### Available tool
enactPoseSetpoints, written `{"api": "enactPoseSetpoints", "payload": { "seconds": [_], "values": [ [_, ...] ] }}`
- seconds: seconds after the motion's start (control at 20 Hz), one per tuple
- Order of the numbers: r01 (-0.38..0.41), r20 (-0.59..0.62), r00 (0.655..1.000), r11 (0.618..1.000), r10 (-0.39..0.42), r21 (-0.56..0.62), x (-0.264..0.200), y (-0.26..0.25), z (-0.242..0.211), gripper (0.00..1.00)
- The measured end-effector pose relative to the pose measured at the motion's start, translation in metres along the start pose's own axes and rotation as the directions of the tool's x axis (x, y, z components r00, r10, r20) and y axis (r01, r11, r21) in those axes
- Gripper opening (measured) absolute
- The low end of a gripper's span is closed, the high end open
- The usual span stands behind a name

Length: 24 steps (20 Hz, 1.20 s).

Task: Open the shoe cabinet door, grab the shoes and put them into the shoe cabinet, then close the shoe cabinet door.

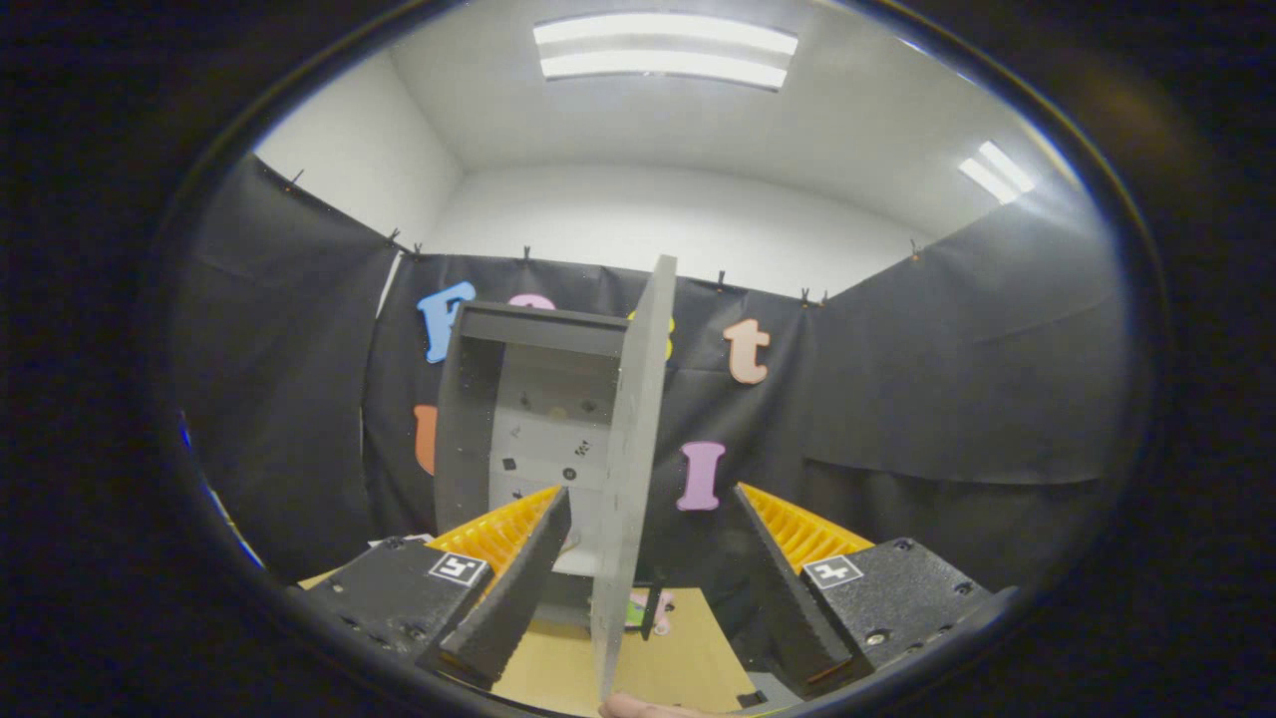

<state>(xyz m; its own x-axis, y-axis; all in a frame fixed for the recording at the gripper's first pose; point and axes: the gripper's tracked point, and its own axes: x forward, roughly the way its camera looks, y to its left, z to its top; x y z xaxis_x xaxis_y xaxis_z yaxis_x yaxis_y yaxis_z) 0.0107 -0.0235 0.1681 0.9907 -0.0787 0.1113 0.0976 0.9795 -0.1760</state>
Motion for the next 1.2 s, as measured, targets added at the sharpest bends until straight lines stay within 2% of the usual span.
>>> {"api": "enactPoseSetpoints", "payload": {
  "seconds": [0.15,0.35,0.75,0.9,1.2],
  "values": [
    [0.046,-0.062,0.997,0.998,-0.049,-0.051,0.01,-0.038,-0.029,1.0],
    [0.064,-0.122,0.99,0.997,-0.069,-0.048,0.028,-0.074,-0.061,1.0],
    [0.123,-0.263,0.956,0.991,-0.13,-0.042,0.07,-0.124,-0.15,0.99],
    [0.12,-0.302,0.946,0.993,-0.116,-0.005,0.083,-0.133,-0.184,1.0],
    [0.052,-0.336,0.941,0.996,-0.026,0.069,0.12,-0.135,-0.225,0.99]
  ]
}}
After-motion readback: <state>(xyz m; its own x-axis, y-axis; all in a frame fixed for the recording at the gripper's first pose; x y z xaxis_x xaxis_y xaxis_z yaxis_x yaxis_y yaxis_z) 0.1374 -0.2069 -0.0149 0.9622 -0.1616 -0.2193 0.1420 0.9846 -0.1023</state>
